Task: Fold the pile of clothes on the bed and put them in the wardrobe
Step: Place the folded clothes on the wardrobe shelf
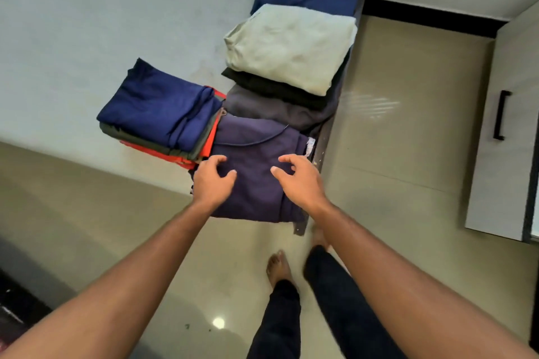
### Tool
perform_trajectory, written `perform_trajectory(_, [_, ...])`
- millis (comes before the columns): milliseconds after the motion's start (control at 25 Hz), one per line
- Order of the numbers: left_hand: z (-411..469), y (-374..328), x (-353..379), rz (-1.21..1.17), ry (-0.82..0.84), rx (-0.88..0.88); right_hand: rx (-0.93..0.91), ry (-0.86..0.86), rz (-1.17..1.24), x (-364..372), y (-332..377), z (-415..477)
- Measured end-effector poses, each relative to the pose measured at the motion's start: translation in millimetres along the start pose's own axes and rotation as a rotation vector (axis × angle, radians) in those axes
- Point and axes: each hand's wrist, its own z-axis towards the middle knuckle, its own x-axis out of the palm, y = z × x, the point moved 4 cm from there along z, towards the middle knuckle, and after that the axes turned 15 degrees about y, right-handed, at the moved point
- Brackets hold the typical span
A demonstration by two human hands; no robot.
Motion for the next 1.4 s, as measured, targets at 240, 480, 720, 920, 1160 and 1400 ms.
perform_trajectory(240, [20, 50, 16, 0.112, 0.032, -0.122, -0.030, -0.040, -0.356, 50, -27, 20])
perform_trajectory(480, [21, 60, 25, 0.017, -0.175, -0.138, -0.113, -0.123, -0.335, 58, -44, 20])
perform_trajectory(720, [51, 68, -4, -0.066, 0.008, -0.156, 0.152, -0.196, 0.135, 57, -47, 17])
perform_trajectory(920, [59, 68, -12, -0.303, 0.229, -0.165, 0.222, -0.214, 0.181, 60, -48, 20])
perform_trajectory(1160, [50, 61, -2, -0.349, 0.281, -0.124, 0.358, -0.205, 0.344, 61, -69, 25])
perform_trajectory(1400, [53, 53, 5, -0.299, 0.317, -0.130, 0.383, -0.171, 0.435, 56, -69, 40])
